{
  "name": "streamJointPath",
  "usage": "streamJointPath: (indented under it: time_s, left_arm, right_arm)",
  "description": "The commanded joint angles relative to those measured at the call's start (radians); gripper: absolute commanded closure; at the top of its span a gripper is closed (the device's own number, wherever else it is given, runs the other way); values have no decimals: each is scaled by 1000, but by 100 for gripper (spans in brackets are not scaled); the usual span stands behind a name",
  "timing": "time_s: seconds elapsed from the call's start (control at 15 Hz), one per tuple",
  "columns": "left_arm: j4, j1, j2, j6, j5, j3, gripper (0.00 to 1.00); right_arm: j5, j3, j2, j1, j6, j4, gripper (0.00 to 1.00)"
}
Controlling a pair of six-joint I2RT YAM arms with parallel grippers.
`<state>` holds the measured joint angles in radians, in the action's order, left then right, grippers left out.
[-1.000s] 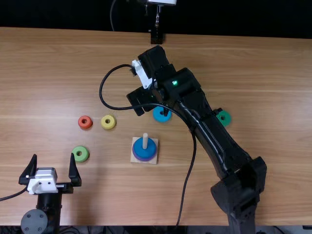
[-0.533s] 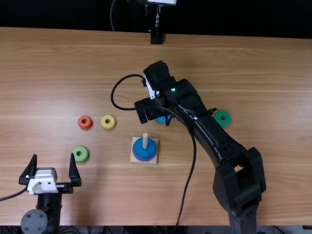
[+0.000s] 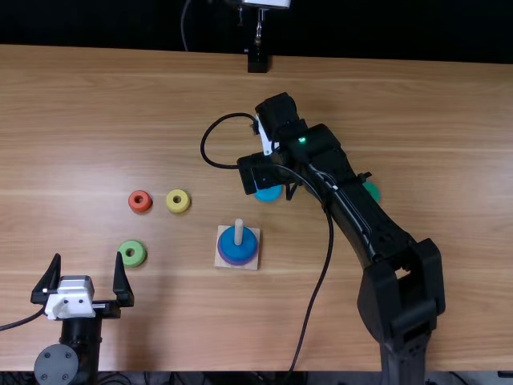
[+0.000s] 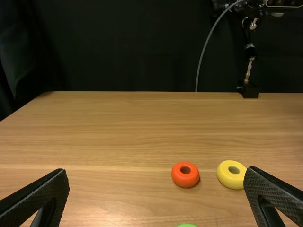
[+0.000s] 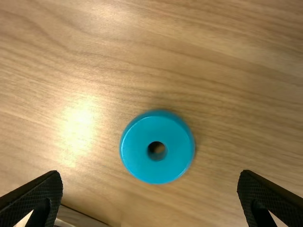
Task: Build the Hanoi tower: stack the rings onto the peg from bottom to top in this color order: purple, dark blue, light blue, dark green, light green, yellow, orange.
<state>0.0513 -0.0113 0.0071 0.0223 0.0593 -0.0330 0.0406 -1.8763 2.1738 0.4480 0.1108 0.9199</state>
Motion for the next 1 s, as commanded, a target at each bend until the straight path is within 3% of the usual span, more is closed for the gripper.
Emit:
streamJointPath:
  time_s: [0.0,0.2,0.47,0.93]
  left_arm:
    - [39,10,-7,-11,-17,33,0]
    - [39,10,-7,-11,-17,33,0]
    - [39,10,-7,-11,-17,33,0]
    - [39,10,-7,-11,-17,33,0]
  right_arm:
    - [0,5,0,-23,11,-2,0]
    - [0,13,1,-26,9,-19,0]
    - [-2,71,0,-26,9,-162,0]
    - [-2,82,32,-26,11,-168,0]
